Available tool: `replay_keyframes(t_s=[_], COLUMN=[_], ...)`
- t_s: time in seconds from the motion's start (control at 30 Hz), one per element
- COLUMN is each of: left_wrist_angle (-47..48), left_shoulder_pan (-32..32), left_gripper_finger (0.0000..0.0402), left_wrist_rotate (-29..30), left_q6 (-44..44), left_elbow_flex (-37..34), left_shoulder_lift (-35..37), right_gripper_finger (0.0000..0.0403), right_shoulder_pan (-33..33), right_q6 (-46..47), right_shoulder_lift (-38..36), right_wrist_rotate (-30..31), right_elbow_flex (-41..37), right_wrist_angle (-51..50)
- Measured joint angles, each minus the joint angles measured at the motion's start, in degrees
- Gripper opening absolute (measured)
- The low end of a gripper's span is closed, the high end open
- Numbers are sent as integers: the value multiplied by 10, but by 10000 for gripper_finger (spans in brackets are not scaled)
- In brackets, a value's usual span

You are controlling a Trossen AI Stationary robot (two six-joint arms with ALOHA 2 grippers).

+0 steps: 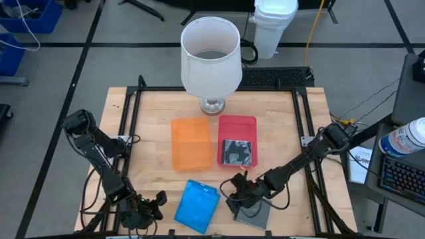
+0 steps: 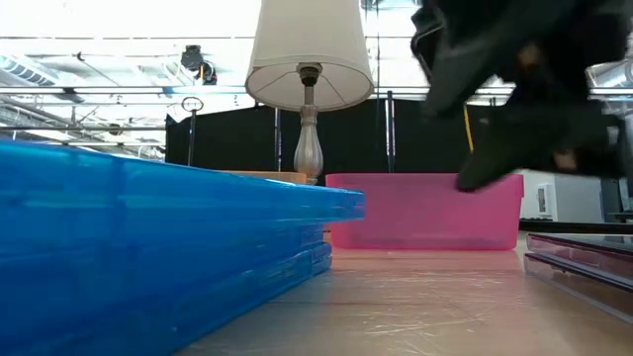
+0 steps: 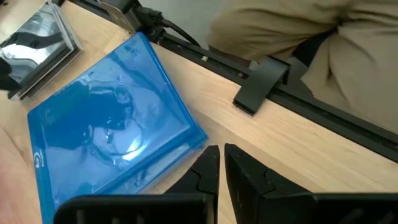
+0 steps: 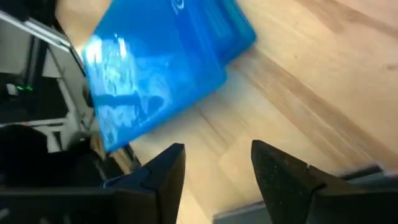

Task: Pick & place jewel cases by type
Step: Put the blue CD case into the orange bin

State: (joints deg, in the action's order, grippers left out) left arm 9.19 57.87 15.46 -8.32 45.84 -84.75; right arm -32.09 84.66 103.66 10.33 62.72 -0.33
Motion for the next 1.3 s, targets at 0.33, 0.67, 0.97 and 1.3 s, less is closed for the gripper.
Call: replay_keyframes(t_s=[0.33, 0.67, 0.97, 1.3], left_wrist_angle=[0, -72, -112, -110], left_shoulder_pan=[0, 0, -18, -50], left_gripper_finger=[41, 42, 42, 42], left_wrist_rotate=[7, -7, 25, -9], left_q6=[1, -10, -6, 9], left_elbow_flex=[0, 0, 7, 7], left_shoulder_lift=[0, -80, -111, -113], right_gripper_finger=[178, 174, 173, 173], right_shoulder_pan=[34, 48, 47, 46], right_q6=[2, -29, -30, -29], right_shoulder_lift=[0, 0, 29, 51], right_wrist_rotate=[1, 2, 2, 1], right_elbow_flex=[-49, -49, -49, -49], right_wrist_angle=[103, 104, 133, 171])
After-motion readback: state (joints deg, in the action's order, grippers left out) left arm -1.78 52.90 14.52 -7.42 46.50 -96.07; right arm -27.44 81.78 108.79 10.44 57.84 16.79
